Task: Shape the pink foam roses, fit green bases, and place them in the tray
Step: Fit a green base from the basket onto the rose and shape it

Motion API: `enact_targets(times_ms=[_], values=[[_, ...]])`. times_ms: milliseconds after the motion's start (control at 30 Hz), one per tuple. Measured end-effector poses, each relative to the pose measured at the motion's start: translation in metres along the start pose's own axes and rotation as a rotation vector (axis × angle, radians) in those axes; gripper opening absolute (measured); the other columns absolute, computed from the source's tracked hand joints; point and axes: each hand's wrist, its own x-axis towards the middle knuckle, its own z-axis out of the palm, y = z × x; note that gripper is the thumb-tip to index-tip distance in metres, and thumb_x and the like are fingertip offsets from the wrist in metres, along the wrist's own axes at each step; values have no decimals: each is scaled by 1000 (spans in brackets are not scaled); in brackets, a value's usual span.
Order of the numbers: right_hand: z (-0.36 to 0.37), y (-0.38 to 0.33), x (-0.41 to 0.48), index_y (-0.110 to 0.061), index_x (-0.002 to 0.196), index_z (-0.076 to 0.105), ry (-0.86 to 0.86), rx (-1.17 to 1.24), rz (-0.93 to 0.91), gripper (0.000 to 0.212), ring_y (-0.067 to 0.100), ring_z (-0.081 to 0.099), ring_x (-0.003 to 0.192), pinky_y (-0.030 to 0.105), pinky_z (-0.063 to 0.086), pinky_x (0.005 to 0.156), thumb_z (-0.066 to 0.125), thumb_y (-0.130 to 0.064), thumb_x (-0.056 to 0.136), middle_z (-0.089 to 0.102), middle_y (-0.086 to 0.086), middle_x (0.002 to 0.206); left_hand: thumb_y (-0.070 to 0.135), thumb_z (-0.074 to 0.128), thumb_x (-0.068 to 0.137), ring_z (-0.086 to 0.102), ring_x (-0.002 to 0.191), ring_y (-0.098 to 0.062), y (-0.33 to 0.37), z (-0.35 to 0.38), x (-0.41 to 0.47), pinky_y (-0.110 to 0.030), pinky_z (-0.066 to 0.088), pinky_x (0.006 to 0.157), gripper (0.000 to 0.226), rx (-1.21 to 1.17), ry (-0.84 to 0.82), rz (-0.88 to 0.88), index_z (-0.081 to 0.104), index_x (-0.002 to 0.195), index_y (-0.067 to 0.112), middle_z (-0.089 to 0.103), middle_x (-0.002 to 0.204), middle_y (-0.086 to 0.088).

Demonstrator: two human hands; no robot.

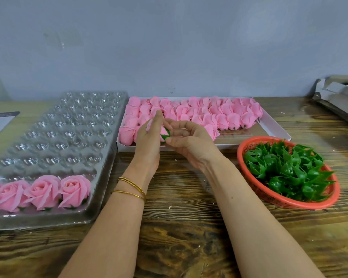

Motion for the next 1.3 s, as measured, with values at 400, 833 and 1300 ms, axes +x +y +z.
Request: enact_targets(times_ms=[400,833,1300], values=[[-3,-3,-2,-2,93,70,-138,93,183,19,14,71,86,30,59,83,55,10,92,74,-1,93,45,51,98,70,99,-14,-3,-3,2,-33,55,83,48,-20,-59,18,64,57,25,75,94,4],[-5,0,-1,1,93,70,-83,120,122,22,22,73,80,32,61,79,62,18,82,75,10,82,52,56,91,72,91,-10,-3,-4,2,-20,56,69,46,-55,-130,22,64,55,25,75,91,6],[-5,-1,0,6,97,67,-104,146,136,19,22,73,80,31,61,77,59,18,84,73,12,83,53,57,90,71,95,-13,-6,-5,5,-26,57,77,44,-125,-154,-4,64,60,22,74,95,2]])
